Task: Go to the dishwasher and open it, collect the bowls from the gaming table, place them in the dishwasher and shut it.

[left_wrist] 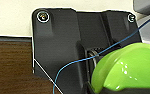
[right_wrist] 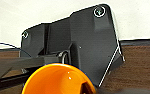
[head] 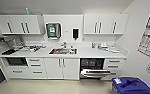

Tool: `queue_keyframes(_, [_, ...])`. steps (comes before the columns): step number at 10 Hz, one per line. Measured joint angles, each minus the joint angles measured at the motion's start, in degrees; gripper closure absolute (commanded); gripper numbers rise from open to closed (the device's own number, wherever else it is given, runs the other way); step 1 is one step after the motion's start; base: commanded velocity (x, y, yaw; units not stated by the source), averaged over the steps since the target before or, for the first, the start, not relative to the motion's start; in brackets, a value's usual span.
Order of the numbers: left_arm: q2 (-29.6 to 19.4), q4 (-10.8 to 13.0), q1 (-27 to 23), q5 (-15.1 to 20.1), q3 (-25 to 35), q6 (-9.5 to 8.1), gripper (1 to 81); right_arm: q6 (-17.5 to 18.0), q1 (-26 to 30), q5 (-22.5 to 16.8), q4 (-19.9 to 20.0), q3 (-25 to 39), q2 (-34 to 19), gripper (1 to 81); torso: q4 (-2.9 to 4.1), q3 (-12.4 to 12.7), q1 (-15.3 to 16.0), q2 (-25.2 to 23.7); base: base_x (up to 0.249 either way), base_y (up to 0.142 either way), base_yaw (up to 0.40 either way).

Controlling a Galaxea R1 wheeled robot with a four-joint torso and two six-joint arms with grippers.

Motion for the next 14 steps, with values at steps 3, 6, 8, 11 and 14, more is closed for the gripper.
queue_keyframes(3, [-0.1,0.0,0.2,0.0,0.2,0.0,81.1,0.0,0.0,0.2,0.0,-0.1,0.1,81.1,0.0,0.0,0.0,0.0,0.127,0.0,0.0])
queue_keyframes(6, [0.0,0.0,0.0,0.0,0.1,0.0,81.1,0.0,0.0,0.2,0.0,-0.1,0.1,81.1,0.0,0.0,0.0,0.0,0.127,0.0,0.0])
queue_keyframes(8, [-0.1,0.0,0.0,0.0,0.1,0.0,81.1,0.0,0.0,0.2,0.0,-0.1,0.1,81.1,0.0,0.0,0.0,0.0,0.127,0.0,0.0])
queue_keyframes(11, [0.0,0.0,0.0,0.1,0.2,0.01,81.1,0.0,0.0,0.2,0.0,-0.3,0.1,81.1,0.0,0.0,0.0,0.0,0.127,0.0,0.0])
queue_keyframes(14, [0.0,0.0,0.0,0.1,0.1,0.01,81.1,0.0,0.0,0.2,0.0,-1.4,0.8,81.1,0.0,0.0,0.0,0.0,0.127,0.0,0.0])
